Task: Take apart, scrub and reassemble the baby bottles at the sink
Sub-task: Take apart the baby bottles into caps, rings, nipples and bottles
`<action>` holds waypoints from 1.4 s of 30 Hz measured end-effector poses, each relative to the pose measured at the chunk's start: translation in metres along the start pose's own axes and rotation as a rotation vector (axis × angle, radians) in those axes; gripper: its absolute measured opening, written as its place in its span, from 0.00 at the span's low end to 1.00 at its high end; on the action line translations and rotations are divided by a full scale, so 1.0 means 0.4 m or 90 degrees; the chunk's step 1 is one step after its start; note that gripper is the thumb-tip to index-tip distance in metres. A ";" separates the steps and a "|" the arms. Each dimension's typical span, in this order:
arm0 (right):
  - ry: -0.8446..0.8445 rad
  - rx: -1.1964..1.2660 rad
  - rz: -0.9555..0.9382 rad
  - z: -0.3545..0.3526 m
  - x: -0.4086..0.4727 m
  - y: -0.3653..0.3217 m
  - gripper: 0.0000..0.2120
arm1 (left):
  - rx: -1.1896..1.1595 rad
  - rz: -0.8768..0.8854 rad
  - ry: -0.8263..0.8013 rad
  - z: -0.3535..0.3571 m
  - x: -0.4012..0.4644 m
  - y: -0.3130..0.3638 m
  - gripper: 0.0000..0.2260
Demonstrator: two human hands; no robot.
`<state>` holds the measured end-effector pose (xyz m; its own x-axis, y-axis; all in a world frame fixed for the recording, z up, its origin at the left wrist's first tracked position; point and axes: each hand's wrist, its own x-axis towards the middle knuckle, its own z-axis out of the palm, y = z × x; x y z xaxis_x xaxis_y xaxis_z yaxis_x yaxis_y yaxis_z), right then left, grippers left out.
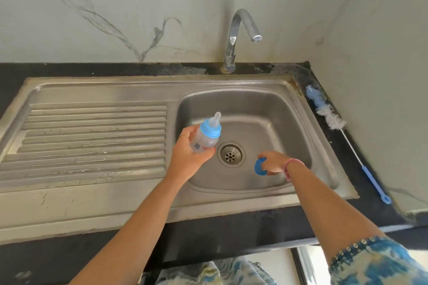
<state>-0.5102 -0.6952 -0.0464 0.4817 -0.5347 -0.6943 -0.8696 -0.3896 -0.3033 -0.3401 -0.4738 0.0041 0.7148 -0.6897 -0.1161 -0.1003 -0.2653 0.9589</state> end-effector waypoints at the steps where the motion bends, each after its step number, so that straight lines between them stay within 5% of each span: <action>1: -0.020 -0.023 -0.007 0.003 0.009 0.001 0.24 | 0.004 -0.007 0.004 0.008 0.004 -0.002 0.28; 10: -0.112 -0.165 -0.066 0.039 0.069 0.022 0.27 | 0.008 -0.026 0.018 0.063 0.037 -0.010 0.27; 20: -0.154 -0.070 -0.032 -0.006 0.056 0.041 0.30 | 0.005 -0.006 0.025 0.070 0.033 0.017 0.25; 23: -0.095 -0.041 -0.059 -0.070 0.028 -0.012 0.27 | 0.014 0.005 0.029 0.065 0.023 0.024 0.25; 28: -0.039 0.382 -0.232 -0.175 -0.101 -0.152 0.18 | 0.033 0.051 0.045 0.056 0.009 0.041 0.25; 30: -0.051 0.482 -0.322 -0.192 -0.160 -0.193 0.24 | 0.055 0.075 0.051 0.052 0.005 0.050 0.25; 36: 0.002 0.327 -0.391 -0.169 -0.234 -0.285 0.18 | 0.200 0.153 0.076 0.037 -0.011 0.084 0.27; 42: 0.016 0.325 -0.384 -0.145 -0.222 -0.292 0.25 | 0.309 0.186 0.070 0.020 -0.028 0.100 0.31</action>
<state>-0.4454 -0.6457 0.0886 0.8828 -0.3597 -0.3022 -0.3973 -0.2281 -0.8889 -0.3578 -0.4820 0.0418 0.6753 -0.7132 0.1881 -0.5919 -0.3718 0.7151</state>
